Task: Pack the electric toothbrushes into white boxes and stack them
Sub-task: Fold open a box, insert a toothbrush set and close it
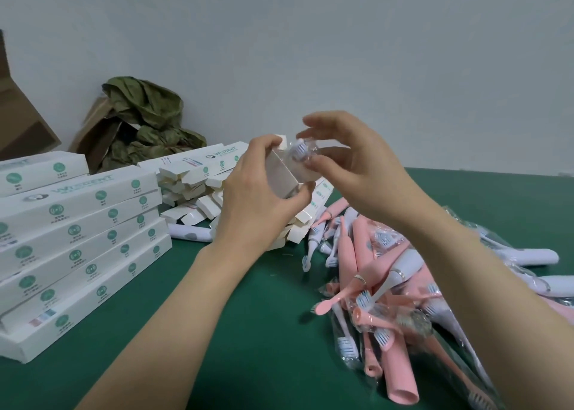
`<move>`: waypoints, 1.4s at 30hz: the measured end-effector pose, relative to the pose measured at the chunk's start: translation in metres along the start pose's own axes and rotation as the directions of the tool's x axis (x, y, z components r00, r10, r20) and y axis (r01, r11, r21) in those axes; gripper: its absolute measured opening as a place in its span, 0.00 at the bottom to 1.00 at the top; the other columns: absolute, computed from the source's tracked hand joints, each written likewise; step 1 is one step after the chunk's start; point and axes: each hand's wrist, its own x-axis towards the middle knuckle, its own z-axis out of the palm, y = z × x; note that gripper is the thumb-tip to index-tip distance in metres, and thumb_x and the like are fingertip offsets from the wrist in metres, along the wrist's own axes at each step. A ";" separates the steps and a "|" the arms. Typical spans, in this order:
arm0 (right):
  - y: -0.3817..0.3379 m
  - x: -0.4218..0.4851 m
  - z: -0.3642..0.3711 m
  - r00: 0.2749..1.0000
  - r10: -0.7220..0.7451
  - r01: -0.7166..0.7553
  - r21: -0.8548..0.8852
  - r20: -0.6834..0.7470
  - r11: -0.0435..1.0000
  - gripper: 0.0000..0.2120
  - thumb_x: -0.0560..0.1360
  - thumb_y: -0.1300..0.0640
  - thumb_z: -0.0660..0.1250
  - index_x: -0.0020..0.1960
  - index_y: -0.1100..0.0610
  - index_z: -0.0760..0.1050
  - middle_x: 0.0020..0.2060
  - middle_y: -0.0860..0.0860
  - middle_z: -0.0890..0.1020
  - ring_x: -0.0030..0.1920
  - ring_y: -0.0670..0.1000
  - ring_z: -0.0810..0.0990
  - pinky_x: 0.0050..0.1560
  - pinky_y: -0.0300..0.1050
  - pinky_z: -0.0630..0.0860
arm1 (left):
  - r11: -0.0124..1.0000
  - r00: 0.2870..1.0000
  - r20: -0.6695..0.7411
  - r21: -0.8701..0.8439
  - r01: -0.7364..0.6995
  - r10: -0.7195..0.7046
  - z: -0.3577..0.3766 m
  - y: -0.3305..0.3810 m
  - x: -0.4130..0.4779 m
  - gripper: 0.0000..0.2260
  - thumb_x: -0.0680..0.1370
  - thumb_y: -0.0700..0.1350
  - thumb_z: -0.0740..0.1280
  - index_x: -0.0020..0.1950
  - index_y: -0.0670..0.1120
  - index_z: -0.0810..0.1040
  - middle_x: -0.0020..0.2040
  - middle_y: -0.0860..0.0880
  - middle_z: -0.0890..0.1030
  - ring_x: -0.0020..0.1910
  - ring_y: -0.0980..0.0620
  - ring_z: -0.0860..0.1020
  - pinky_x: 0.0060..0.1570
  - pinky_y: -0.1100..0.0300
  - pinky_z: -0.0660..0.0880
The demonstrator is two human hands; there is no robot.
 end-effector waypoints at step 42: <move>0.002 0.002 0.021 0.964 0.253 -0.245 0.097 -0.086 0.965 0.19 0.81 0.57 0.54 0.46 0.74 0.69 0.32 0.60 0.70 0.34 0.52 0.66 0.37 0.46 0.64 | 0.996 0.999 0.029 -0.083 -0.041 0.043 0.003 0.005 -0.005 0.18 0.69 0.48 0.74 0.55 0.47 0.73 0.47 0.57 0.74 0.47 0.64 0.71 0.45 0.75 0.65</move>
